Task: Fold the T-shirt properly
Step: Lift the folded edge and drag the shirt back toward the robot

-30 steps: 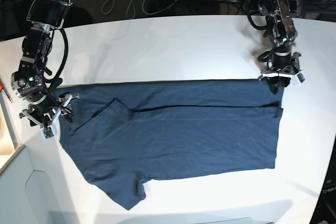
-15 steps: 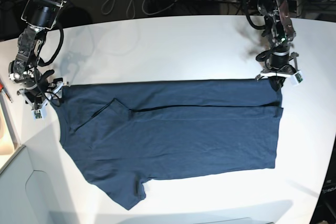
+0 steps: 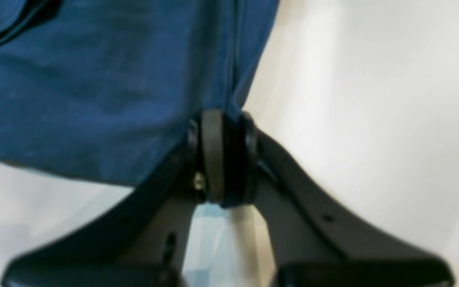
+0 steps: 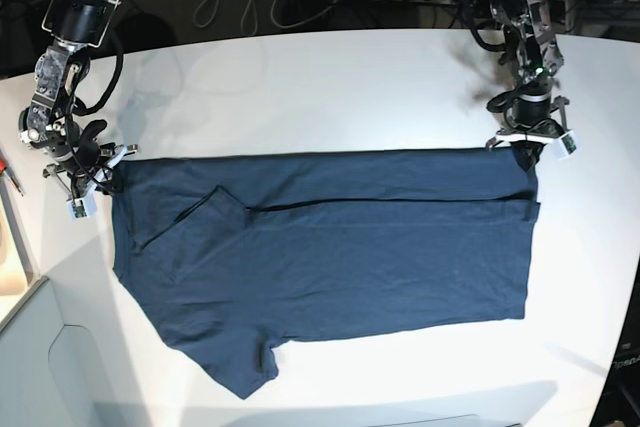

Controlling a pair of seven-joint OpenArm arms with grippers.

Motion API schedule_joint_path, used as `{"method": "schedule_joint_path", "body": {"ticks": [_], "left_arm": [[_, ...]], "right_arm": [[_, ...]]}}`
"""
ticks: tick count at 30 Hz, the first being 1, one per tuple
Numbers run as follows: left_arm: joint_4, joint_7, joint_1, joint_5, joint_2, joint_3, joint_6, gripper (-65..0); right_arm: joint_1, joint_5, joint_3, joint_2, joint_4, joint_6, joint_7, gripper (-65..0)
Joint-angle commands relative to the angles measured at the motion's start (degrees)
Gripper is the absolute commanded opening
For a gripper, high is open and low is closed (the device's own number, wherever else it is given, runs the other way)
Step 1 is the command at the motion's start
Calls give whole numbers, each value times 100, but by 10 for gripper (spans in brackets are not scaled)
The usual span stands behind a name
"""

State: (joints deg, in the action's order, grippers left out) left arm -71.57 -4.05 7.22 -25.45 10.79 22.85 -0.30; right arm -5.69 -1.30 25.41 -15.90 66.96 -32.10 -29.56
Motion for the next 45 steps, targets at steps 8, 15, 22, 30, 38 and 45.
{"method": "schedule_joint_path", "body": {"ticks": [8,15,22,30,38,45], "left_arm": [[-733,-170,346,18,95,23,60,-650],[-1287,-390,29,27,359,14,78,-650],[-1384,-1498,-736,35,473,181,78,-650],[-1683,-1568,-419,18,447,357,51,-650],[-1700,-1559,214,-17,429,682,43,-650],[-2245,-1595,1005,-17,60,990,34,-650]], "right_arm": [[231,-208,13,-93,1572,-162,-916,-649],[-815,-226,-110,-102,1994,-153,-1945,-649],[-1923,-912,-963,-208,1607,-144,-2288,-649],[-1439,-912,-365,-6,1994,-162,-2279,-649],[117,-903,-75,285,3076,-162,-2279,-649],[767,-903,-66,408,3155,-162,-2270,-649]]}}
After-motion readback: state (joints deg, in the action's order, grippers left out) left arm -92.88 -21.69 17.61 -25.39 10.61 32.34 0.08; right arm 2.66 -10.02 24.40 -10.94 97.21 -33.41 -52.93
